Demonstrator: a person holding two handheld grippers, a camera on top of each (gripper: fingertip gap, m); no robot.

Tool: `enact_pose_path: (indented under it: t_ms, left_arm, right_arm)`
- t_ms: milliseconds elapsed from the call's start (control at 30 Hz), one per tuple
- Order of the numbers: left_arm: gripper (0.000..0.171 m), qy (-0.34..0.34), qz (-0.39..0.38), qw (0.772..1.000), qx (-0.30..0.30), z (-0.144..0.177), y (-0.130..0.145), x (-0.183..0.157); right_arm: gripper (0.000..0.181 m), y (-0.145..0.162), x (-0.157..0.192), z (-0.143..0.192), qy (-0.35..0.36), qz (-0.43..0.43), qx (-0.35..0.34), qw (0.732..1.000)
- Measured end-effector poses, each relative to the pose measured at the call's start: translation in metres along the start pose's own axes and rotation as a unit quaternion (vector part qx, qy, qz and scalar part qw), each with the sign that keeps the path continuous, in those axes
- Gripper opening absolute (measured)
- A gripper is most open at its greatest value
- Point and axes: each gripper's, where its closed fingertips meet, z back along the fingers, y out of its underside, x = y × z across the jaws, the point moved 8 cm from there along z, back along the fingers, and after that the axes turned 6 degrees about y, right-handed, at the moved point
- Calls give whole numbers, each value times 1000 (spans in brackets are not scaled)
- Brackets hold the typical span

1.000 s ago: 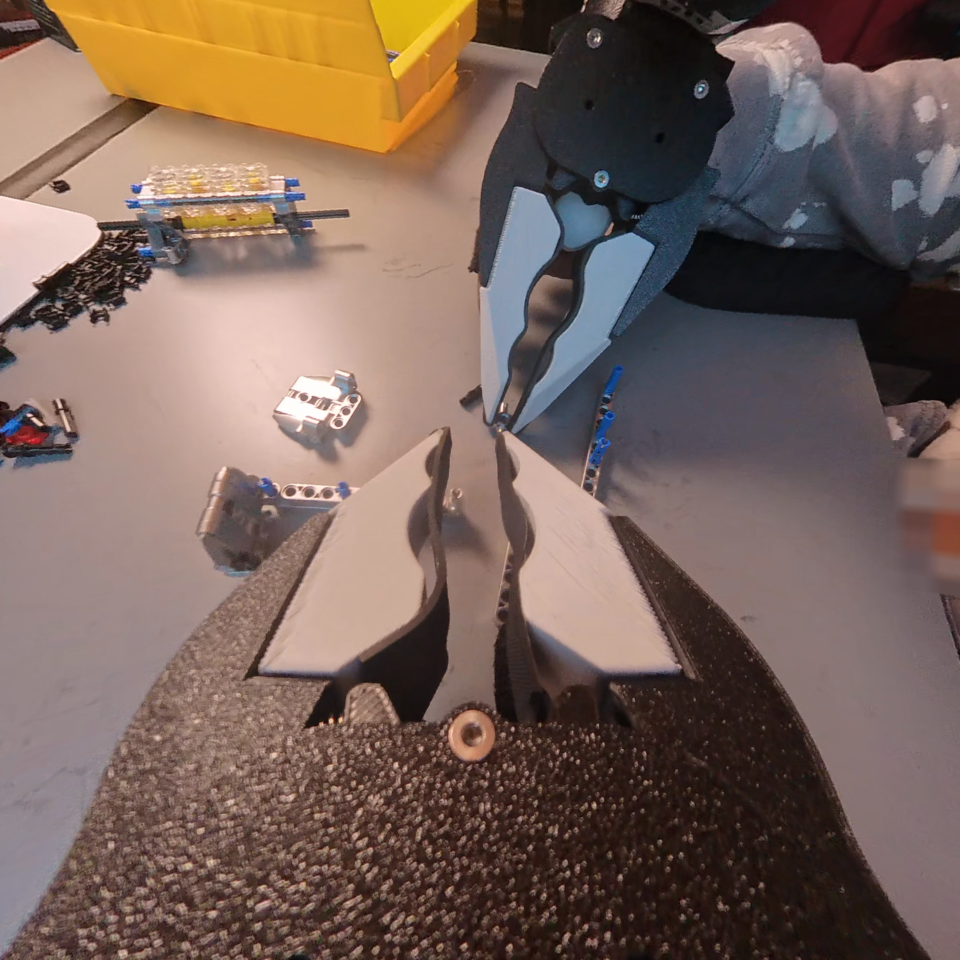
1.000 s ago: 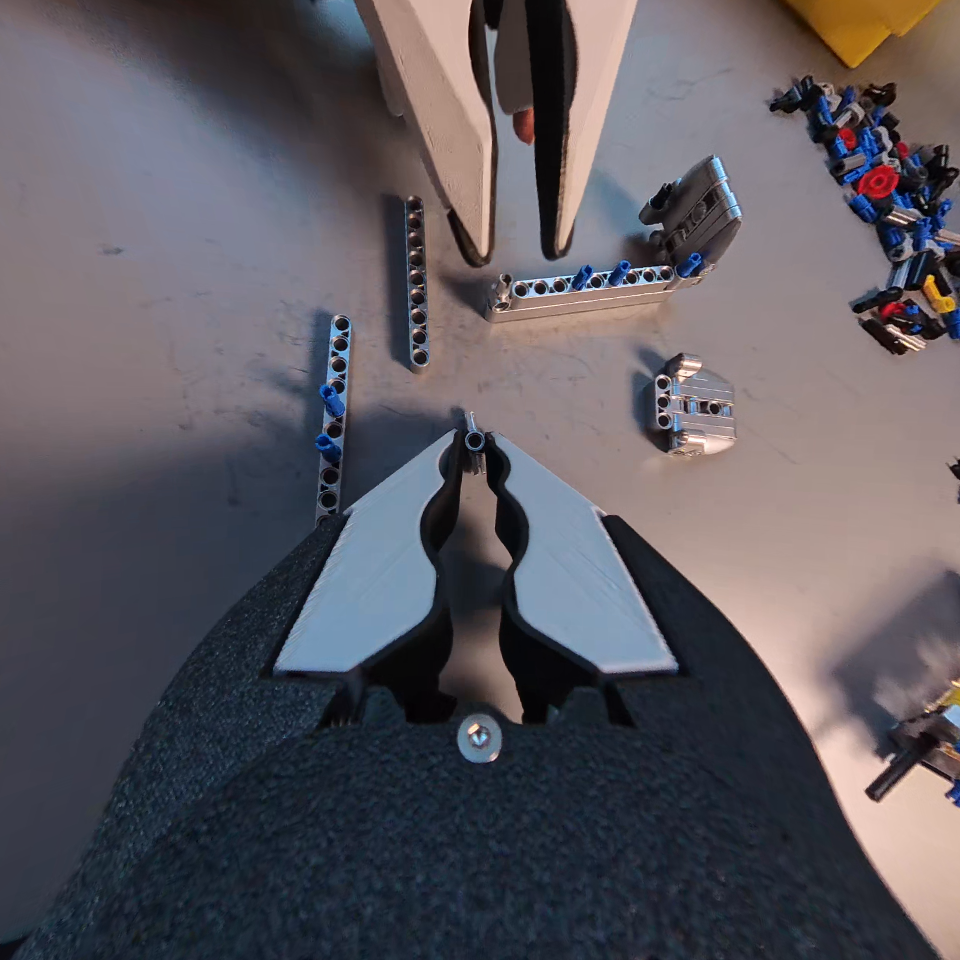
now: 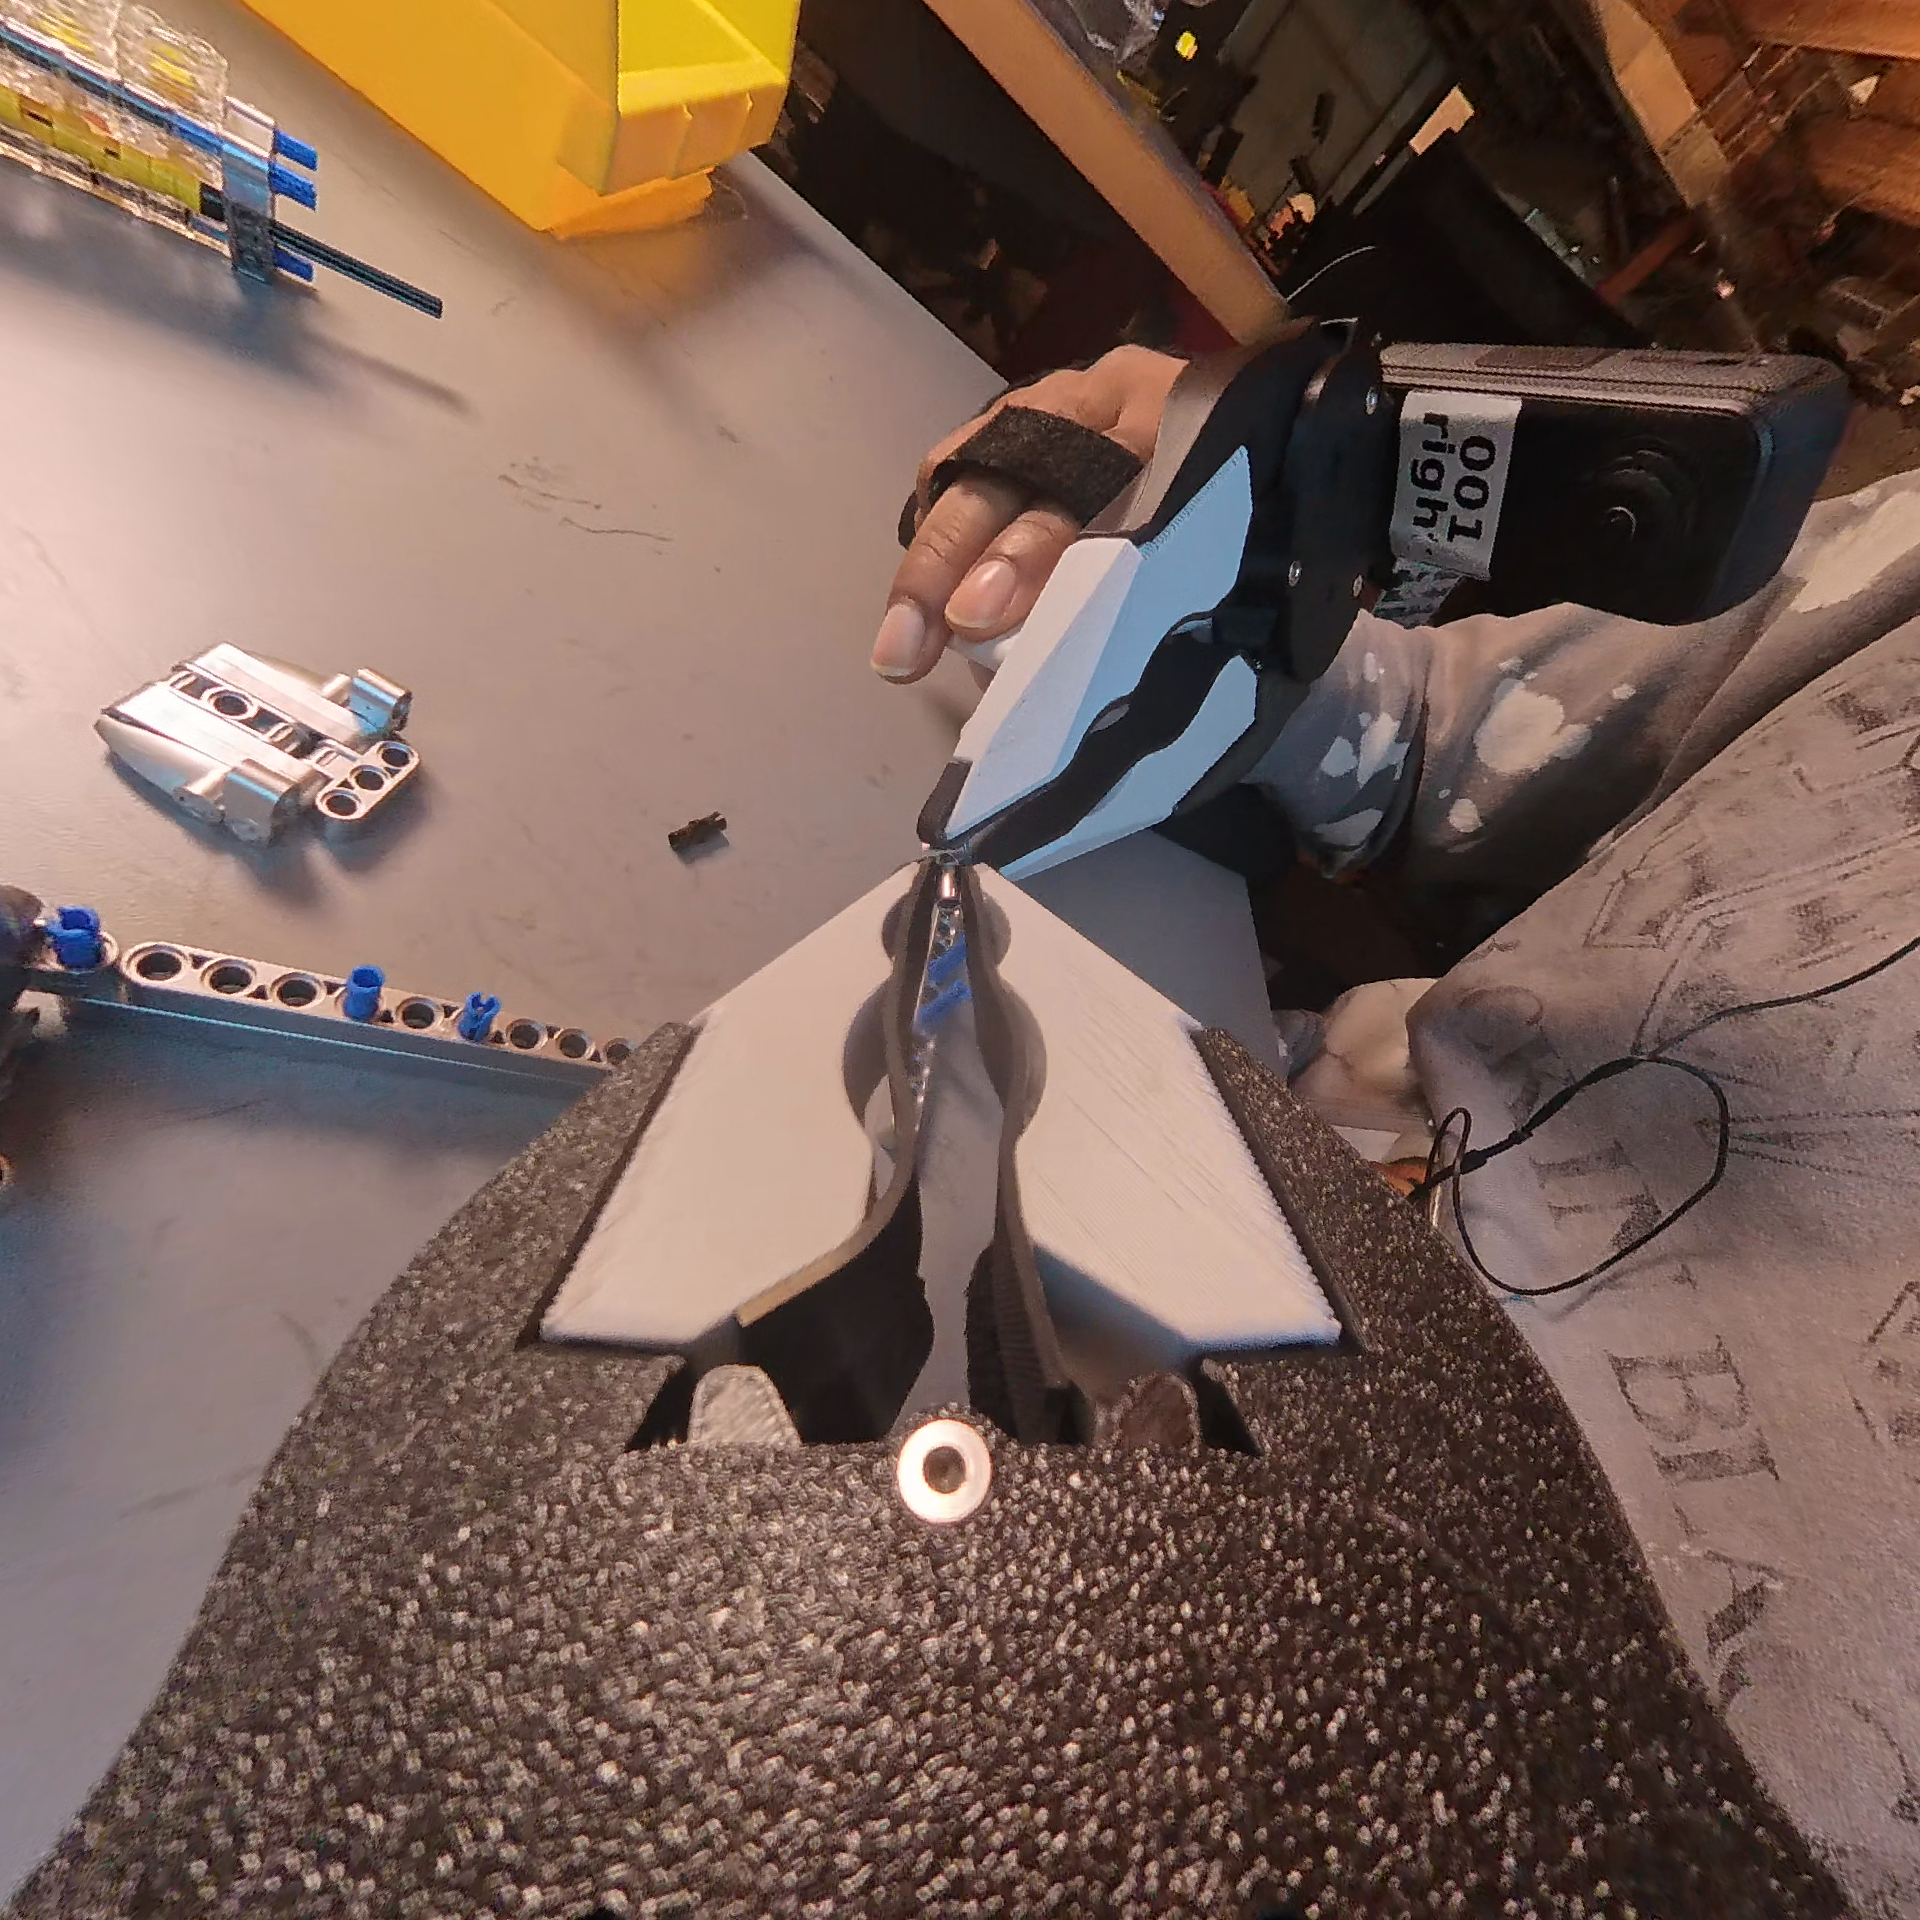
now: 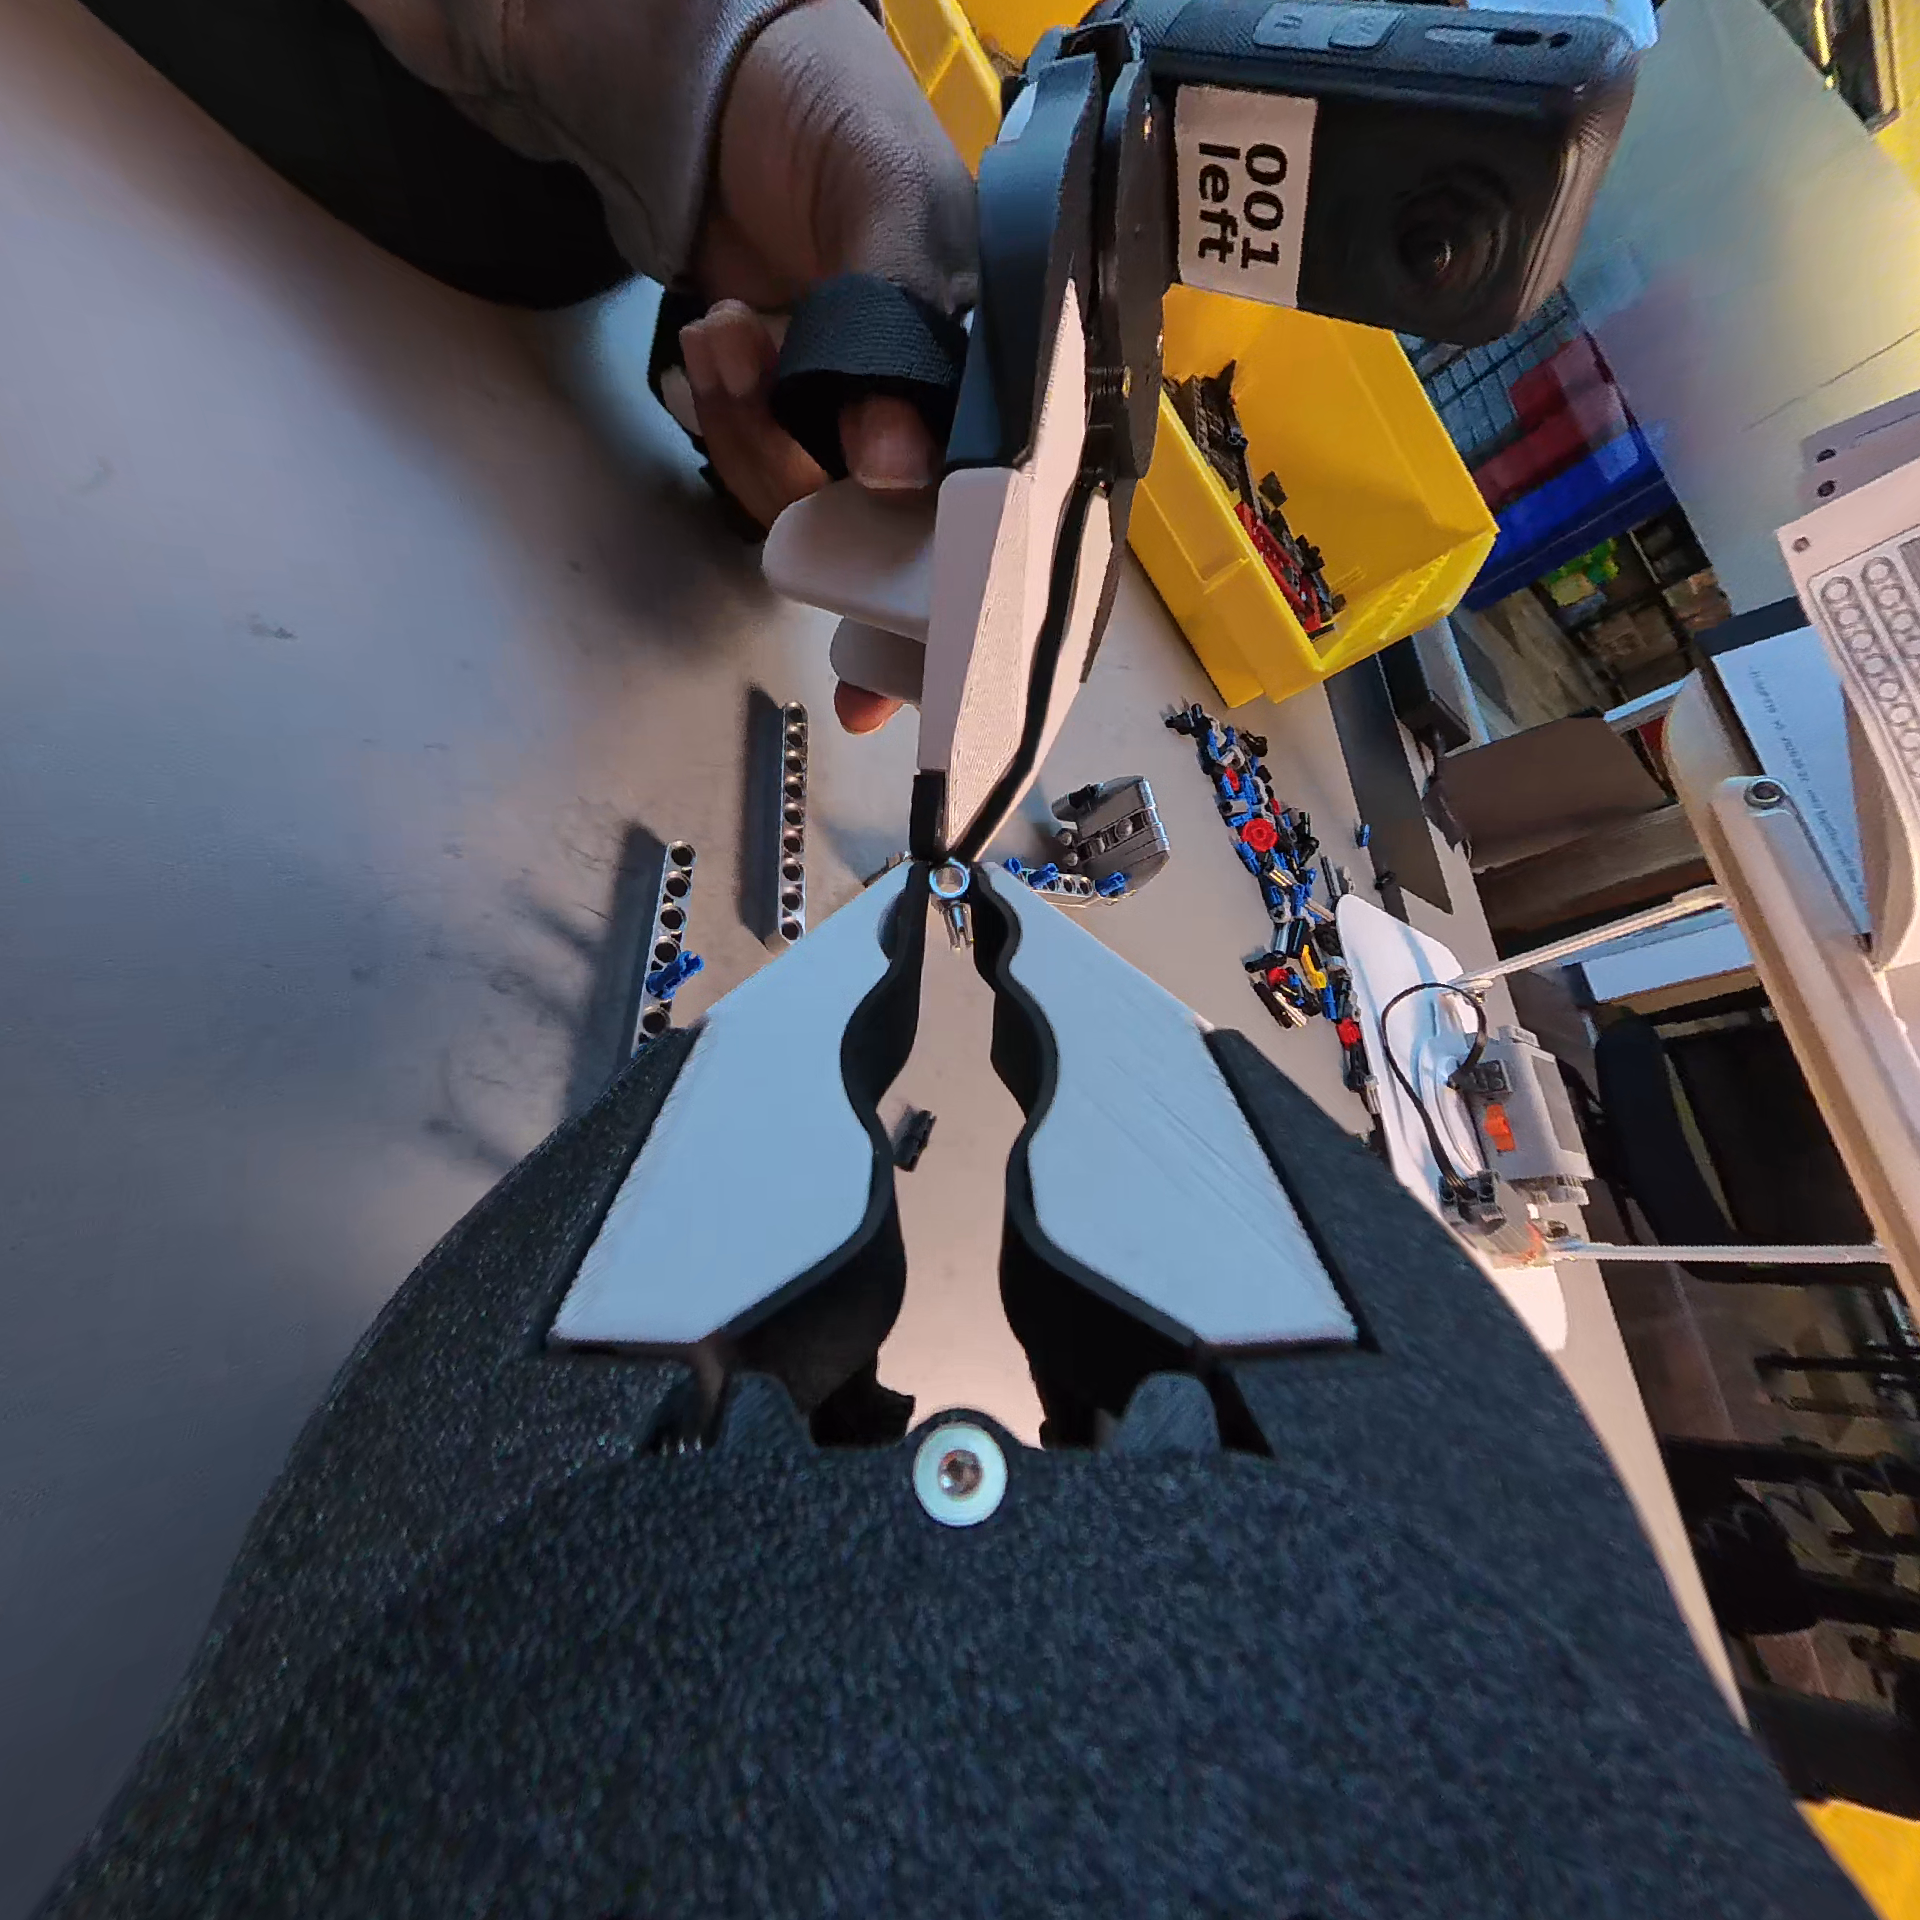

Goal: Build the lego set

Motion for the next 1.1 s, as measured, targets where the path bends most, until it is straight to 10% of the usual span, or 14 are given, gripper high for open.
enact_pose_path:
  t_ms: [167,367,633,1100]
  left_arm:
    - [2,-38,-28,999,-19,10,-6,3]
    - [2,-78,-52,995,-46,23,-13,7]
    - [2,-102,-69,991,-46,28,-15,7]
    - [2,-130,-75,985,-83,47,-24,7]
  right_arm:
    - [9,4,-22,18,-34,-163,17,986]
    - [0,13,24,40,-276,-217,157,923]
    - [0,42,1,3,-201,-150,269,930]
    - [39,-29,34,-11,-187,-228,151,943]
